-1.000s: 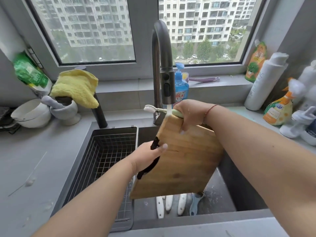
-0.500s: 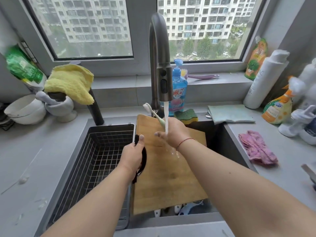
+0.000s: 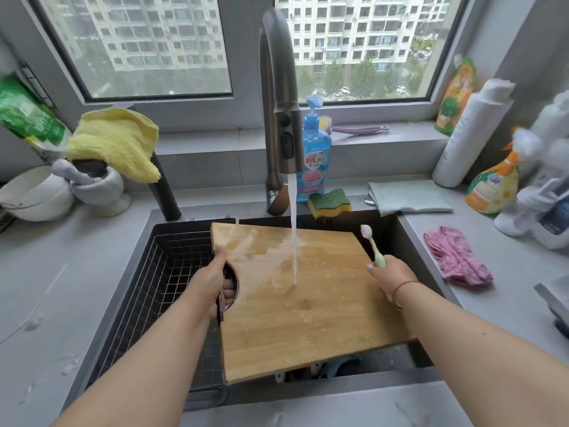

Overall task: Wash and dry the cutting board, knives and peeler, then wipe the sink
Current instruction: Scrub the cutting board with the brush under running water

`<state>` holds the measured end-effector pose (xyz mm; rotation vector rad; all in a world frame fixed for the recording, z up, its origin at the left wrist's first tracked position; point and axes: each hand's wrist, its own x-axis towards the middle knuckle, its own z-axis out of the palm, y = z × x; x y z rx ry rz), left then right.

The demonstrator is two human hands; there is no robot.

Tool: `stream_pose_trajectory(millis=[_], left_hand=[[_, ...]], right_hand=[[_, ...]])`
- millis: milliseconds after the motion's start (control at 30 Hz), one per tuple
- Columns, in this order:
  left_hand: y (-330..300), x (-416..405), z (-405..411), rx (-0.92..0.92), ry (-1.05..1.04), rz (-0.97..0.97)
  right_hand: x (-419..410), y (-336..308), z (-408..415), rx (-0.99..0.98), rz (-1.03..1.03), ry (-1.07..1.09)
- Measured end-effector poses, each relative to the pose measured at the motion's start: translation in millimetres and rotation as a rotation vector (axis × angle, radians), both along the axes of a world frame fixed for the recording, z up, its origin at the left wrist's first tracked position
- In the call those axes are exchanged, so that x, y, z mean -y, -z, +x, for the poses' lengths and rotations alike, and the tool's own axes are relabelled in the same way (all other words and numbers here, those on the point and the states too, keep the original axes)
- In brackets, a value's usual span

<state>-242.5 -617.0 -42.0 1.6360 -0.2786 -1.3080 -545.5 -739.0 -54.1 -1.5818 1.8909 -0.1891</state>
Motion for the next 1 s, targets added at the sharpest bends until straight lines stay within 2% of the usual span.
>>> stream_pose_trajectory(millis=[267,500,833,1000], left_hand=[[-7.5,-3.1,11.0,-0.029,-0.016,0.074],[-16.5,-5.5,18.4,-0.002,0.019,0.071],[-31.5,1.8,27.9,-0.02,0.055,0.068],[-27.4,-0.8,33.1,0.084,0.082,0.109]], right_hand=[[-6.6,12.4,-29.6,-0.004,0.198,0.092],[-14.2,5.5,-30.7,0.315,0.335,0.309],[-19.8,12.2,-21.0,0.241,0.432,0.299],[-24.5,18.1,-22.1,0.284,0.432,0.35]])
